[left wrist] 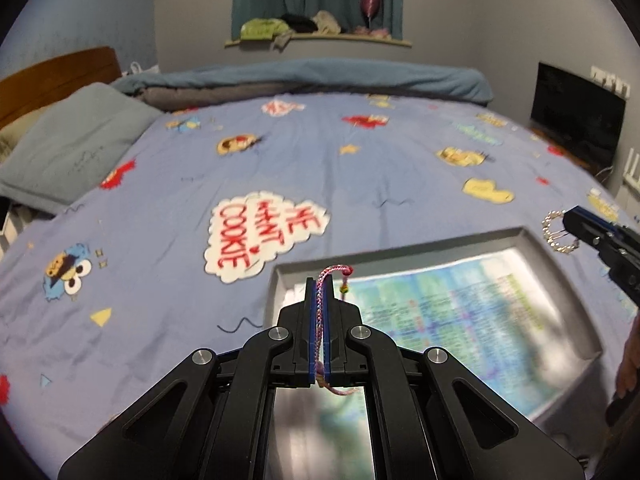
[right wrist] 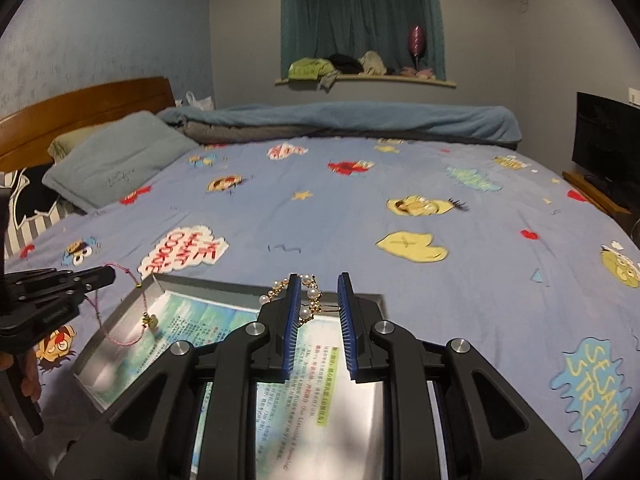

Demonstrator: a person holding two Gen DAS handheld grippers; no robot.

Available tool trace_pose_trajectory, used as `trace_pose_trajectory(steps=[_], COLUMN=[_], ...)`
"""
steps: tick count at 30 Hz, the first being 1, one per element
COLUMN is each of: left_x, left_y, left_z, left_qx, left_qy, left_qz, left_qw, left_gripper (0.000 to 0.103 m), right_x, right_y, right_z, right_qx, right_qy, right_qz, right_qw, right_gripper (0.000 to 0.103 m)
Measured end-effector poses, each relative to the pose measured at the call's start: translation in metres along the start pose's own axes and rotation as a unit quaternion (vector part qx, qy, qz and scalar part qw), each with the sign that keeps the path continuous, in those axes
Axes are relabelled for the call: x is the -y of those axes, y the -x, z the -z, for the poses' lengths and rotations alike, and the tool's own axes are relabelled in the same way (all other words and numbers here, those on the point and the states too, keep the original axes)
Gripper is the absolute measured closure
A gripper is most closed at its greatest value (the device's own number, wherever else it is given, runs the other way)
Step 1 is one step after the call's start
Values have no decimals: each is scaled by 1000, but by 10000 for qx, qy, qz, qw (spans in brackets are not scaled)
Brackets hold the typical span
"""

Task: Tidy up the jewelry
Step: 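Carry the pink bracelet and pearl hair clip over the gray box with both tools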

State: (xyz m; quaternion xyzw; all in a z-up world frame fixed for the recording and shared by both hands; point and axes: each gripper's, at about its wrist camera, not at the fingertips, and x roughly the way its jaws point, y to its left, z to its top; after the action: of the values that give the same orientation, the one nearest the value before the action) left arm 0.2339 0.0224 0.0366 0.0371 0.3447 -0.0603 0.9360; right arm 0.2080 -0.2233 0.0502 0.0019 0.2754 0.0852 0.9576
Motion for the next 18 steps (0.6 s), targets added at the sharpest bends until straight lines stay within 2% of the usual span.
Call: trace_pose_trajectory(steps=[8, 18], left_x=[-7, -5], left_y=[-36, -52], left_z=[20, 30], left_qx=[-471, -752], left_qy=[-143, -243], left_qz=[-211, -294], left_qw=[9986, 9964], left_gripper=[100, 100], right_x=[-9, -18], right_y=[-40, -55], right_z=[20, 29], right_qx=[-674, -1037], right_qy=[262, 620], right_qz=[179, 639], right_qw=[9972, 9906], right_gripper=[84, 84])
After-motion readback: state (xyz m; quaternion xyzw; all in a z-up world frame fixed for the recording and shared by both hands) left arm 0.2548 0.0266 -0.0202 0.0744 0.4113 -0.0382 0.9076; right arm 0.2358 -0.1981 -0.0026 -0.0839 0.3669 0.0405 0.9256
